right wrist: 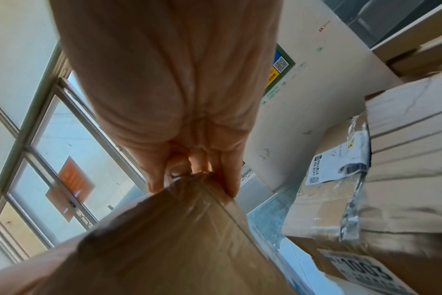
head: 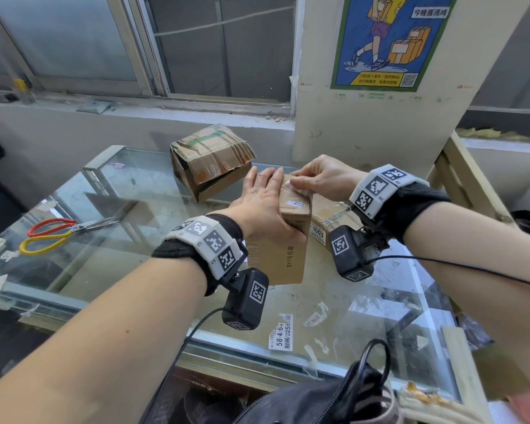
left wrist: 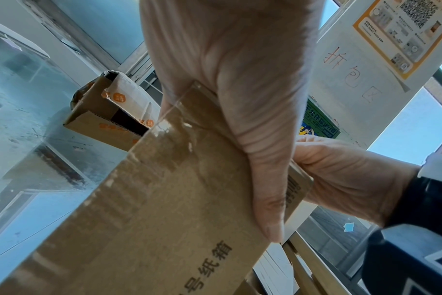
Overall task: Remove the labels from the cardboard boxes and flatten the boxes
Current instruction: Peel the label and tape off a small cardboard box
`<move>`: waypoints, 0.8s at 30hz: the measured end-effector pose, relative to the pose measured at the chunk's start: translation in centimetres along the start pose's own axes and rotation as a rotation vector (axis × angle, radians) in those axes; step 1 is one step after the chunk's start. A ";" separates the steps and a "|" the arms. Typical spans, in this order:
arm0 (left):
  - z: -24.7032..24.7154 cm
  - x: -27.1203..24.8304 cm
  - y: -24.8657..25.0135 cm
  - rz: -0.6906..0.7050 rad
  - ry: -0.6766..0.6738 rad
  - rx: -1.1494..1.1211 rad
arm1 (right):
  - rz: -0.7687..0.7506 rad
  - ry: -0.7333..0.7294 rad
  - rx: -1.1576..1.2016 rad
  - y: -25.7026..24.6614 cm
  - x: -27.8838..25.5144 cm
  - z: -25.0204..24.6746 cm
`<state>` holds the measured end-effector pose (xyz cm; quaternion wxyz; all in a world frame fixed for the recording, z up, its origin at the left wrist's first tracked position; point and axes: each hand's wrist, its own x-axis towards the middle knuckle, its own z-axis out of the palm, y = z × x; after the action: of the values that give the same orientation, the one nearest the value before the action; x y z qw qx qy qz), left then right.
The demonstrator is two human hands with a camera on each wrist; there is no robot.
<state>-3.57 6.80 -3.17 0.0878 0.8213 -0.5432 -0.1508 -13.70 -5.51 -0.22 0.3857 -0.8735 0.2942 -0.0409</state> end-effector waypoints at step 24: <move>0.2 0.5 0.4 0.004 0.007 -0.040 | 0.111 0.154 0.962 1.7 -1.4 1.7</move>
<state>-3.79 6.20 -3.29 0.1065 0.8189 -0.5412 -0.1589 -15.18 -4.52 -2.42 0.7242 -0.5738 0.3156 -0.2161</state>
